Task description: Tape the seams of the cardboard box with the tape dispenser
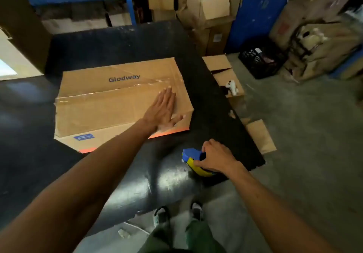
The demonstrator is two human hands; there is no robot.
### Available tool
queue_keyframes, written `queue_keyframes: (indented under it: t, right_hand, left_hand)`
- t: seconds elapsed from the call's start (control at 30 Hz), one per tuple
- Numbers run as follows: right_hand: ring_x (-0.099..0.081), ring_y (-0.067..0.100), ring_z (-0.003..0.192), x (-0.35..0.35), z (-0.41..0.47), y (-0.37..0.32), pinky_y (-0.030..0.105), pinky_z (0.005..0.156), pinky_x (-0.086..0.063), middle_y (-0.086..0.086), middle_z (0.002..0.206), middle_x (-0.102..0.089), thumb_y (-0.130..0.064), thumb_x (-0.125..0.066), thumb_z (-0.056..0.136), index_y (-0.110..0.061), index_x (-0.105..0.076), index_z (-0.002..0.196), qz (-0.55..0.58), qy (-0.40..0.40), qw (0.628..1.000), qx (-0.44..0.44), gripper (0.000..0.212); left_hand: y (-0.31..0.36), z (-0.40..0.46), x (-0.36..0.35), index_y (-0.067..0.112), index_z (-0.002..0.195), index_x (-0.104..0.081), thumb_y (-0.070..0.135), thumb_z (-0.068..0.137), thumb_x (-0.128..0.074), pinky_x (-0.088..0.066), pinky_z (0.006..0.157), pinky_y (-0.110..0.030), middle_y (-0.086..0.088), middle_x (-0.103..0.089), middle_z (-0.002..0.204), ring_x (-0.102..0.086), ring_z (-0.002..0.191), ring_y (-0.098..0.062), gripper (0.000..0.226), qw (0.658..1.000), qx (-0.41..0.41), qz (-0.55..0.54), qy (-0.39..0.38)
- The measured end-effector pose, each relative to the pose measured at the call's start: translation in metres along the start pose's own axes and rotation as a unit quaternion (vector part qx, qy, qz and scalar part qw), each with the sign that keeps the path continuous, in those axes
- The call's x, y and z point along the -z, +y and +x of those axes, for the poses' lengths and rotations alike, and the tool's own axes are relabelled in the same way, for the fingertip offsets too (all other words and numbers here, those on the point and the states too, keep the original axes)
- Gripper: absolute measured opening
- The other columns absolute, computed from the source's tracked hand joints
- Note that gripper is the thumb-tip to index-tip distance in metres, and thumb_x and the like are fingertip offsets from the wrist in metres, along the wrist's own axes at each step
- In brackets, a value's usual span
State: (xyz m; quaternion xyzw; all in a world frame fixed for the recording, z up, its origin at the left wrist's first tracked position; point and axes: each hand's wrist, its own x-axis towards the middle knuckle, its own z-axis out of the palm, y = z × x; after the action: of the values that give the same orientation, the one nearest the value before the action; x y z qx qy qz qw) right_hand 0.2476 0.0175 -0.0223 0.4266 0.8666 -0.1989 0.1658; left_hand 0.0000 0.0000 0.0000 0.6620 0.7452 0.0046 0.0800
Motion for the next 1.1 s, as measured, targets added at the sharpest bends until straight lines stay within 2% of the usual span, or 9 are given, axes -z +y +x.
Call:
queue_keyframes:
  t: [0.13,0.23,0.5,0.63,0.77,0.87,0.93,1.0,1.1]
  right_hand:
    - [-0.059,0.028,0.104,-0.028,0.002,-0.009,0.034,0.076,-0.043,0.010,0.119,-0.058,-0.069,-0.068,0.071,-0.012,-0.055,0.118,-0.015,-0.040,0.999,-0.033,0.076]
    - [-0.059,0.029,0.110,-0.040,0.009,-0.016,0.036,0.083,-0.046,0.011,0.123,-0.059,-0.062,-0.071,0.075,-0.008,-0.054,0.125,-0.010,-0.038,0.998,-0.057,0.076]
    - [-0.060,0.032,0.104,-0.042,0.020,-0.021,0.033,0.075,-0.041,0.016,0.118,-0.062,-0.038,-0.055,0.096,-0.006,-0.058,0.116,0.049,-0.081,0.987,-0.127,0.038]
    - [-0.057,0.041,0.112,-0.016,0.017,-0.013,0.041,0.084,-0.044,0.022,0.121,-0.060,-0.046,-0.048,0.097,-0.008,-0.053,0.120,0.099,-0.003,0.987,-0.127,0.045]
    - [-0.061,0.042,0.093,0.021,0.007,-0.010,0.041,0.075,-0.048,0.021,0.098,-0.066,-0.051,-0.048,0.092,-0.009,-0.058,0.099,0.161,0.122,0.973,-0.114,0.043]
    - [-0.063,0.034,0.078,0.051,0.003,-0.018,0.034,0.065,-0.041,0.009,0.075,-0.064,-0.056,-0.054,0.087,-0.011,-0.060,0.079,0.240,0.181,0.948,-0.106,0.045]
    - [-0.063,0.024,0.080,0.074,0.006,-0.025,0.033,0.067,-0.043,0.002,0.083,-0.065,-0.062,-0.065,0.080,-0.016,-0.063,0.089,0.323,0.197,0.920,-0.106,0.047]
    - [-0.059,0.019,0.094,0.097,0.008,-0.033,0.036,0.078,-0.048,-0.001,0.108,-0.058,-0.067,-0.075,0.067,-0.023,-0.053,0.116,0.409,0.177,0.889,-0.099,0.070]
    - [-0.049,0.021,0.110,0.125,0.015,-0.044,0.045,0.094,-0.046,-0.002,0.124,-0.044,-0.057,-0.081,0.056,-0.037,-0.036,0.134,0.428,0.134,0.893,-0.031,0.092]
  left_hand:
    - [-0.009,-0.002,-0.021,-0.002,0.154,0.000,0.067,0.094,-0.008,0.003,0.122,-0.044,-0.024,0.005,0.162,0.005,0.151,-0.035,0.092,0.999,-0.017,0.034,-0.001]
    - [-0.014,-0.001,-0.035,-0.002,0.154,-0.003,0.061,0.097,-0.005,-0.001,0.123,-0.045,-0.025,-0.001,0.162,0.001,0.151,-0.036,0.085,0.997,-0.039,0.059,0.024]
    - [-0.021,0.006,-0.036,0.001,0.155,-0.003,0.056,0.102,-0.016,-0.001,0.124,-0.045,-0.021,-0.002,0.163,-0.002,0.152,-0.034,0.077,0.996,-0.049,0.075,0.017]
    - [-0.040,0.014,-0.014,0.011,0.154,-0.021,0.075,0.089,-0.014,-0.004,0.119,-0.060,-0.017,-0.024,0.158,-0.022,0.145,-0.037,0.092,0.992,-0.092,0.084,0.019]
    - [-0.044,0.017,-0.019,0.026,0.157,0.001,0.087,0.081,-0.021,0.010,0.111,-0.071,-0.022,0.008,0.162,0.008,0.148,-0.044,0.100,0.999,-0.016,0.044,-0.006]
    - [-0.043,0.018,-0.022,0.023,0.156,0.009,0.090,0.077,-0.022,0.008,0.112,-0.070,-0.024,0.017,0.161,0.017,0.148,-0.041,0.109,0.999,0.018,0.028,-0.022]
    - [-0.044,0.019,-0.022,0.022,0.156,0.011,0.090,0.077,-0.024,0.008,0.113,-0.069,-0.023,0.017,0.161,0.017,0.148,-0.040,0.110,0.999,0.022,0.025,-0.022]
    - [-0.044,0.018,-0.023,0.023,0.156,0.010,0.089,0.078,-0.024,0.006,0.114,-0.069,-0.023,0.016,0.161,0.015,0.149,-0.040,0.108,0.999,0.022,0.023,-0.018]
    - [-0.041,0.015,-0.026,0.022,0.156,0.008,0.087,0.079,-0.020,0.001,0.113,-0.070,-0.024,0.011,0.162,0.010,0.149,-0.041,0.105,0.999,0.021,0.036,-0.002]
